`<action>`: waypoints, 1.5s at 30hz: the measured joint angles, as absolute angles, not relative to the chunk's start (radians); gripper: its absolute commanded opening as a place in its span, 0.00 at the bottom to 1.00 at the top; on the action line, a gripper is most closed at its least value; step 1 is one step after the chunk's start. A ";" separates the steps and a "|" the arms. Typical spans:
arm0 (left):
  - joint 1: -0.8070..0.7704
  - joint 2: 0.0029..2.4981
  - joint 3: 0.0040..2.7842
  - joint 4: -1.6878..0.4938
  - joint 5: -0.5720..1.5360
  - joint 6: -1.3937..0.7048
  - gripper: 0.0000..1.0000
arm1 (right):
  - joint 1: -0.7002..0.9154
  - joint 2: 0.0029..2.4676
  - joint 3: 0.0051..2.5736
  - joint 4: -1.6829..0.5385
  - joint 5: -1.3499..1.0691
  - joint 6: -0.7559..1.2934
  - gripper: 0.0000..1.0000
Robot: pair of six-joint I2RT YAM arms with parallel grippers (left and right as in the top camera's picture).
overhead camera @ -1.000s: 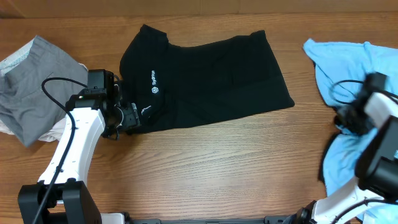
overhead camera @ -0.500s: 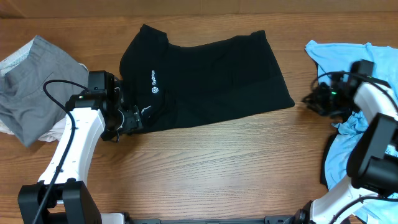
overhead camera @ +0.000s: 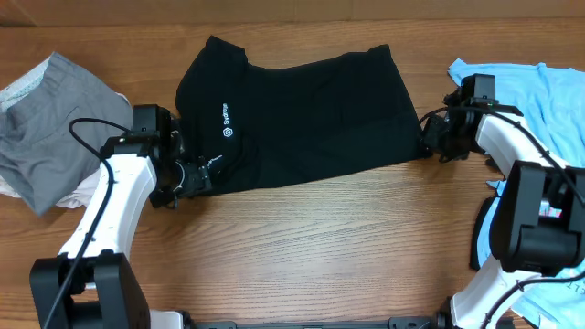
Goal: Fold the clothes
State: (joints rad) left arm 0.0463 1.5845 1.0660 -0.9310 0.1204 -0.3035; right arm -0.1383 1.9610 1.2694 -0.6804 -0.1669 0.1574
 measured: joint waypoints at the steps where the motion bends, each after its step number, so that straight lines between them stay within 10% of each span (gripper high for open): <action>1: 0.047 1.590 1.066 -0.931 0.120 -0.303 0.77 | -0.138 1.969 1.269 -0.681 -0.163 0.157 0.31; 4: 0.047 1.606 1.066 -0.931 0.120 -0.304 0.77 | -0.139 1.987 1.272 -0.684 -0.148 0.159 0.04; 27: 0.047 1.608 1.066 -0.894 0.123 -0.243 0.82 | -0.202 1.989 1.282 -1.090 0.185 0.426 0.04; 42: 0.032 1.609 0.942 -0.685 0.162 -0.054 0.70 | -0.202 1.990 1.281 -1.084 0.199 0.427 0.04; 45: 0.028 1.609 0.912 -0.620 0.165 -0.047 0.49 | -0.202 1.990 1.281 -1.084 0.199 0.427 0.04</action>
State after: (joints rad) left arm 0.0277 1.6089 0.9115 -0.6197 0.1650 -0.0467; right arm -0.2024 1.9900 1.2808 -1.0843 0.1993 0.4267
